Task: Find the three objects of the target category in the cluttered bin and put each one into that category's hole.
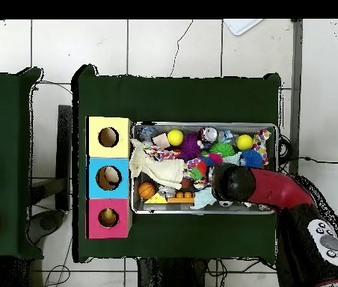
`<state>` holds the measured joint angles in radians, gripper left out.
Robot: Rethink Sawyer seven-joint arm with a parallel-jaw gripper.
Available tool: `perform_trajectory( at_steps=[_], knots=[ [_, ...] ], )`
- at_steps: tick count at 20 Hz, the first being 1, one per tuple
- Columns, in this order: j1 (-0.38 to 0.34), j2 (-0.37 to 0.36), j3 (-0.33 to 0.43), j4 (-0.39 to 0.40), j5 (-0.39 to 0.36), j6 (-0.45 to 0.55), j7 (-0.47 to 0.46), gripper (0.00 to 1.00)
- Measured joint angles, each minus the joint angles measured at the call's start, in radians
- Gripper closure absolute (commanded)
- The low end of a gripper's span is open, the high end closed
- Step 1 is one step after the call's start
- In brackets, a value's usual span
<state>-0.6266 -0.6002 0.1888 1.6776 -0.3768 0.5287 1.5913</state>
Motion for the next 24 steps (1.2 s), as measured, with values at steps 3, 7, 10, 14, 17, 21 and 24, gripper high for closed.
perform_trajectory(
  at_steps=[3, 7, 10, 14, 17, 21, 24],
  knots=[
    [0.007, -0.005, 0.0, 0.002, 0.0, 0.0, 0.0, 1.0],
    [0.007, -0.006, 0.0, 0.003, 0.0, -0.008, 0.0, 1.0],
    [0.008, -0.005, 0.0, 0.008, 0.0, -0.043, 0.0, 1.0],
    [0.008, -0.001, 0.0, 0.012, 0.0, -0.096, 0.0, 1.0],
    [0.008, -0.001, 0.0, 0.013, 0.0, -0.122, 0.0, 1.0],
    [0.013, -0.024, 0.0, 0.029, 0.008, -0.12, 0.0, 1.0],
    [0.024, -0.064, 0.0, 0.05, 0.03, -0.087, 0.0, 1.0]
  ],
)
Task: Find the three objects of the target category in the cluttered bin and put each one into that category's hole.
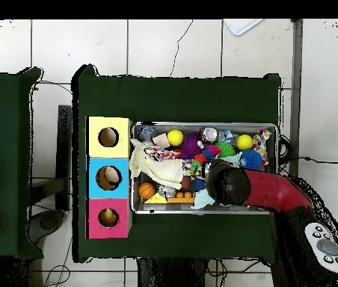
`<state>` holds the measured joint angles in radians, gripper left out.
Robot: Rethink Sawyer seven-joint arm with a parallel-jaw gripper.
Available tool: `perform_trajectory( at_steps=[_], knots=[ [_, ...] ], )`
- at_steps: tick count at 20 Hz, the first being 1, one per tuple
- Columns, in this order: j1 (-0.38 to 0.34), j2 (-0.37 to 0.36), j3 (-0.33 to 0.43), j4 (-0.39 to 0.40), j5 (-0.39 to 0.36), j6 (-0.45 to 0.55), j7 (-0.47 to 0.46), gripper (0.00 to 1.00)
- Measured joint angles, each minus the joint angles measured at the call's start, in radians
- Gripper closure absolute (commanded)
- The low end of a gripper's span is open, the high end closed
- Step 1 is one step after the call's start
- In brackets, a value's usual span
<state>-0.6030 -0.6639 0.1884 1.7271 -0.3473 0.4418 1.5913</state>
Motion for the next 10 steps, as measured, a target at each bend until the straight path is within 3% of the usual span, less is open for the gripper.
perform_trajectory(
  at_steps=[7, 10],
  knots=[
    [0.089, -0.179, -0.012, 0.049, 0.108, 0.226, 0.0, 1.0],
    [0.125, -0.225, -0.015, 0.05, 0.138, 0.279, 0.0, 1.0]
  ],
)
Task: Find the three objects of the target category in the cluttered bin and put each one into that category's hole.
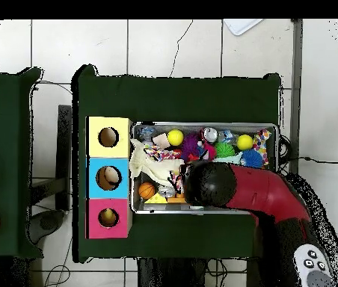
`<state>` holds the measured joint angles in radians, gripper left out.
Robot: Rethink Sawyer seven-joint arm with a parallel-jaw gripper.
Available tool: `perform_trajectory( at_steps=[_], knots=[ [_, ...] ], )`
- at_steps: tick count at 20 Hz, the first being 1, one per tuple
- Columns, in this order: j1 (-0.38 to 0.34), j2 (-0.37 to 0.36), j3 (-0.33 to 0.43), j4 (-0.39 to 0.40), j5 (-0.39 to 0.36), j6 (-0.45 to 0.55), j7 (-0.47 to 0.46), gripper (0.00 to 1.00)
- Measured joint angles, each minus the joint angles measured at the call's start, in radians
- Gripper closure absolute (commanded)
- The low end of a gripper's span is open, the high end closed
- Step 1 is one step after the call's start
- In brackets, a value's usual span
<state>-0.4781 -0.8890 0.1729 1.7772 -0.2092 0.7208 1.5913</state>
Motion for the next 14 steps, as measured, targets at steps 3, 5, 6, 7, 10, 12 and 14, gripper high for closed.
perform_trajectory(
  at_steps=[3, 5, 6, 7, 10, 12, 14],
  knots=[
    [0.031, -0.031, -0.003, 0.0, 0.026, 0.018, 0.0, 1.0],
    [0.056, -0.053, -0.003, 0.0, 0.05, 0.019, 0.0, 1.0],
    [0.064, -0.057, -0.003, 0.0, 0.059, 0.019, 0.0, 1.0],
    [0.071, -0.06, -0.004, 0.0, 0.068, 0.019, 0.0, 1.0],
    [0.08, -0.059, -0.004, 0.001, 0.086, 0.018, 0.0, 1.0],
    [0.083, -0.056, -0.004, 0.001, 0.097, 0.017, 0.0, 1.0],
    [0.084, -0.05, -0.005, 0.001, 0.107, 0.017, 0.0, 1.0]
  ],
)
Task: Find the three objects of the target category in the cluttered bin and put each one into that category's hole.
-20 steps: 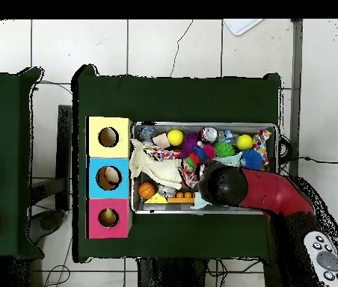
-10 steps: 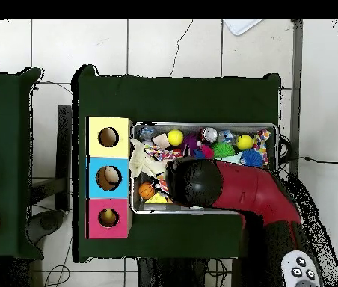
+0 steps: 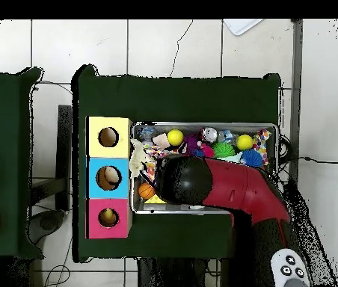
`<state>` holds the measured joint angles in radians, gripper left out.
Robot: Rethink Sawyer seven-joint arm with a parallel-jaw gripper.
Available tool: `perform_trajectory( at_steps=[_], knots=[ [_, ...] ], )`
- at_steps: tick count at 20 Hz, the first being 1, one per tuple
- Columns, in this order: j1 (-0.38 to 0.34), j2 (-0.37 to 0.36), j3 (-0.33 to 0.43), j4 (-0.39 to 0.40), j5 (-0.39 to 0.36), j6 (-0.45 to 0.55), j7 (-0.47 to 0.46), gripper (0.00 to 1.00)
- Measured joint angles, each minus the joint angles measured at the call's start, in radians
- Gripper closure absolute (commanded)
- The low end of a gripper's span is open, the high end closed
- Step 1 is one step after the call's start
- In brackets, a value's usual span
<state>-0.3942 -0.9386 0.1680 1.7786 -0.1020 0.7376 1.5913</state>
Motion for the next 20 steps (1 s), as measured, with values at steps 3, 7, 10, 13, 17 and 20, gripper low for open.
perform_trajectory(
  at_steps=[3, 7, 10, 13, 17, 20],
  knots=[
    [0.0, 0.008, -0.003, 0.001, 0.011, 0.0, 0.0, 0.0],
    [0.001, 0.01, -0.009, 0.001, 0.011, 0.0, 0.0, 0.0],
    [0.001, 0.012, -0.013, 0.001, 0.011, -0.001, 0.0, 0.0],
    [0.001, 0.016, -0.018, 0.001, 0.011, -0.007, 0.0, 0.0],
    [0.001, 0.02, -0.023, 0.002, 0.011, -0.017, 0.0, 0.0],
    [0.0, 0.02, -0.026, 0.004, 0.01, -0.022, 0.0, 0.0]
  ],
)
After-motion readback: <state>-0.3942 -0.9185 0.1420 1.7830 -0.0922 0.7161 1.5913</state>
